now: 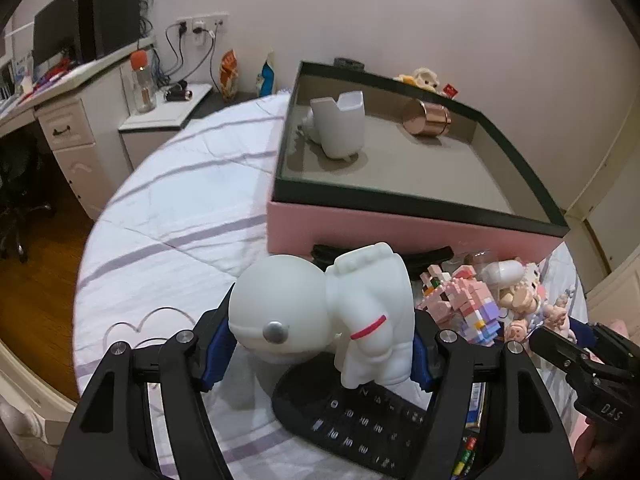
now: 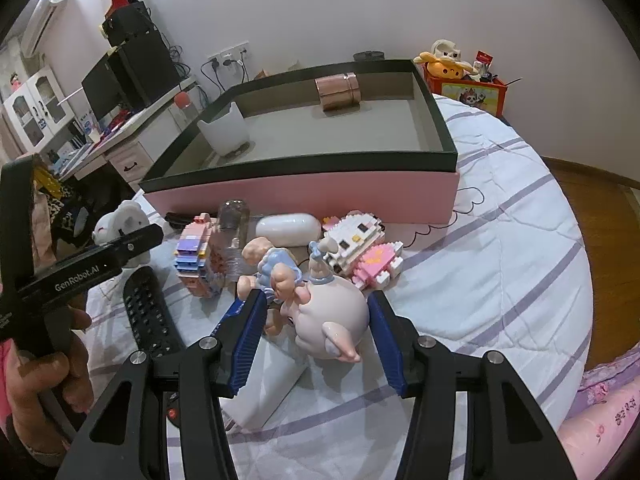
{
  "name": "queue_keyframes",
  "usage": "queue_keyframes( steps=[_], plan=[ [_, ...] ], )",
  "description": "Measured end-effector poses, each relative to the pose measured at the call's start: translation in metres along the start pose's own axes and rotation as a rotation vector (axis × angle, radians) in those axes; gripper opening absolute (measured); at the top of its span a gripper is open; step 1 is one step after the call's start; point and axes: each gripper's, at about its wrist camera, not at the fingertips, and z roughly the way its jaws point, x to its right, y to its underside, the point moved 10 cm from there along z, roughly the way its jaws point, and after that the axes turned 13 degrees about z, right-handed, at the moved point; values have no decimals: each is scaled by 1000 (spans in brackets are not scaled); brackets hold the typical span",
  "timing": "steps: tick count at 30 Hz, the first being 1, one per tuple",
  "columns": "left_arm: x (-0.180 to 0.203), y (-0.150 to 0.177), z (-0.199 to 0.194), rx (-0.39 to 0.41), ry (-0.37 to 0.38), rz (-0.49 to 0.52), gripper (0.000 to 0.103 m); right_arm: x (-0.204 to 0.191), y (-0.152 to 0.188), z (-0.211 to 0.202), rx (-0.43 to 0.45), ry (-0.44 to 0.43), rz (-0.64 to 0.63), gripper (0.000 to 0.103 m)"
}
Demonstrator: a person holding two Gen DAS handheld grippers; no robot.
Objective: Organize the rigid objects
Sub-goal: 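Grasp the pig doll with the right gripper while the left gripper grasps the white elephant, then lift both figurines into the pink box and open both grippers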
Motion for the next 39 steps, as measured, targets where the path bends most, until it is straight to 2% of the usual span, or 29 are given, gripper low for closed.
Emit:
queue_keyframes(
  steps=[10, 16, 20, 28, 34, 39],
  plan=[
    [1, -18, -39, 65, -12, 26, 70, -15, -24, -38, 74, -46, -15, 54],
    [8, -48, -51, 101, 0, 58, 70, -22, -71, -44, 126, -42, -48, 53],
    [14, -76, -44, 109, 10, 82, 70, -22, -111, -28, 131, -14, -70, 53],
    [33, -124, 9, 51, 49, 123, 70, -18, -156, 40, 43, 44, -93, 54],
    [42, -138, 58, -30, 51, 133, 70, -3, -161, 87, -35, 101, -93, 54],
    [45, -138, 84, -90, 21, 161, 71, 4, -158, 102, -52, 136, -100, 54]
  ],
)
